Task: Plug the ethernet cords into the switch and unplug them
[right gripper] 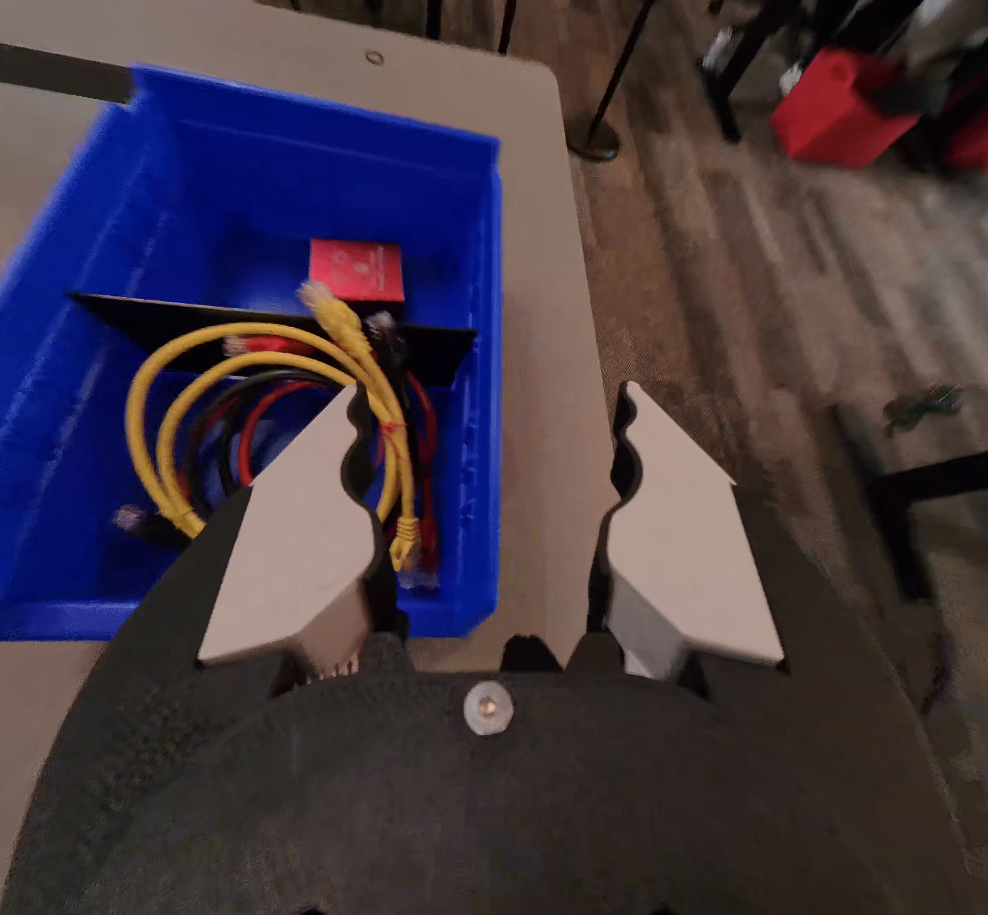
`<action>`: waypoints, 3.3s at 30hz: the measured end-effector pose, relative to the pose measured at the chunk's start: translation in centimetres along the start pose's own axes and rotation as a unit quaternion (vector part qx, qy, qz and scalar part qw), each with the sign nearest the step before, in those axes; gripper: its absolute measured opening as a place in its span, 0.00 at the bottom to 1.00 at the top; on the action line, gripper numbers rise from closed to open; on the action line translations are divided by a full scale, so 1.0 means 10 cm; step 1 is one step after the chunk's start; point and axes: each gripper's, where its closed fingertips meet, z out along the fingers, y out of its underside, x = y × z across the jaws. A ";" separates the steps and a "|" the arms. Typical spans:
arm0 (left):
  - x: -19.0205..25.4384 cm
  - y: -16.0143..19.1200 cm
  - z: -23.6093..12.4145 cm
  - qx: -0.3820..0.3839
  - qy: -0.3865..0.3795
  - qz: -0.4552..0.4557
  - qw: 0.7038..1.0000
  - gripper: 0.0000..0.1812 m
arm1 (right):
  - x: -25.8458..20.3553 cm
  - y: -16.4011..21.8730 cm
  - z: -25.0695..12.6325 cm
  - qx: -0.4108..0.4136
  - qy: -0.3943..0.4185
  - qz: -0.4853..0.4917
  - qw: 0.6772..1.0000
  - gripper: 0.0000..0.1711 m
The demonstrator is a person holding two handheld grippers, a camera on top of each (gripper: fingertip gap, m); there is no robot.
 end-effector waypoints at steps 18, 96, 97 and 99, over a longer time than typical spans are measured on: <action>-1.38 2.54 -0.49 -0.226 -0.069 -0.309 0.921 0.27 | -0.46 0.49 0.52 -0.065 -0.129 -0.021 0.989 0.08; -2.19 1.30 -1.50 0.211 -0.104 -0.449 0.862 0.00 | -8.02 -0.75 -0.44 0.000 -0.551 0.024 0.834 0.79; -2.16 1.28 -1.49 0.207 -0.106 -0.450 0.862 0.00 | -7.91 -0.77 -0.46 0.007 -0.549 0.028 0.835 0.76; -2.09 1.17 -1.47 0.211 -0.096 -0.451 0.862 0.00 | -7.70 -0.81 -0.59 0.028 -0.560 0.036 0.827 0.72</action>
